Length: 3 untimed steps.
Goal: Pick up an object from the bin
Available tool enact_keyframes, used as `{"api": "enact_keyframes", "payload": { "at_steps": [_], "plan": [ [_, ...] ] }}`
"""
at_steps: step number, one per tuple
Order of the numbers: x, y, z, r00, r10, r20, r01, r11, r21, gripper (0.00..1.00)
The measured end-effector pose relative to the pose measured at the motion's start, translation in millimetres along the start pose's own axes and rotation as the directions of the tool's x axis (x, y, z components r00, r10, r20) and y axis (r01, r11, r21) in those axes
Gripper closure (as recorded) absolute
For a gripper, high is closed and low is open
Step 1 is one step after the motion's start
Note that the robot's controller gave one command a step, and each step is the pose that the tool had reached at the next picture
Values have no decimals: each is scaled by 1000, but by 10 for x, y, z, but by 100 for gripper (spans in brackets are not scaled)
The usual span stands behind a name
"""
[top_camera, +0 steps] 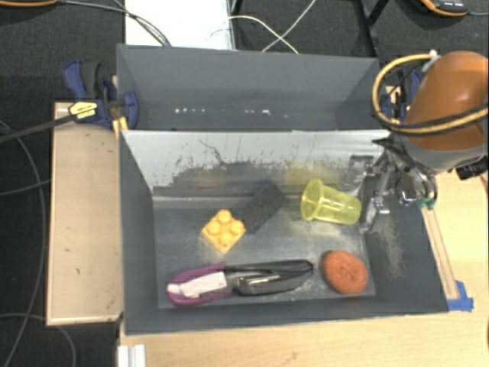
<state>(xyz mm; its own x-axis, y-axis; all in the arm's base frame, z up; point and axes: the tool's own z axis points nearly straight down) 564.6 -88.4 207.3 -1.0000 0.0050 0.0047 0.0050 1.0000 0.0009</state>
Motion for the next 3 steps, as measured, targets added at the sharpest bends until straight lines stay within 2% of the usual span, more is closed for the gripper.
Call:
{"api": "enact_keyframes", "payload": {
  "at_steps": [1, 2, 3],
  "plan": [
    [-16, 5, -47, 1000, -4, 8, 4, 1000, 1, 0],
    [-326, 13, 1248, 998, -45, 34, 45, 999, 7, 0],
    [-197, 36, 1074, 999, -50, 2, 50, 999, 0, 0]
  ]
}}
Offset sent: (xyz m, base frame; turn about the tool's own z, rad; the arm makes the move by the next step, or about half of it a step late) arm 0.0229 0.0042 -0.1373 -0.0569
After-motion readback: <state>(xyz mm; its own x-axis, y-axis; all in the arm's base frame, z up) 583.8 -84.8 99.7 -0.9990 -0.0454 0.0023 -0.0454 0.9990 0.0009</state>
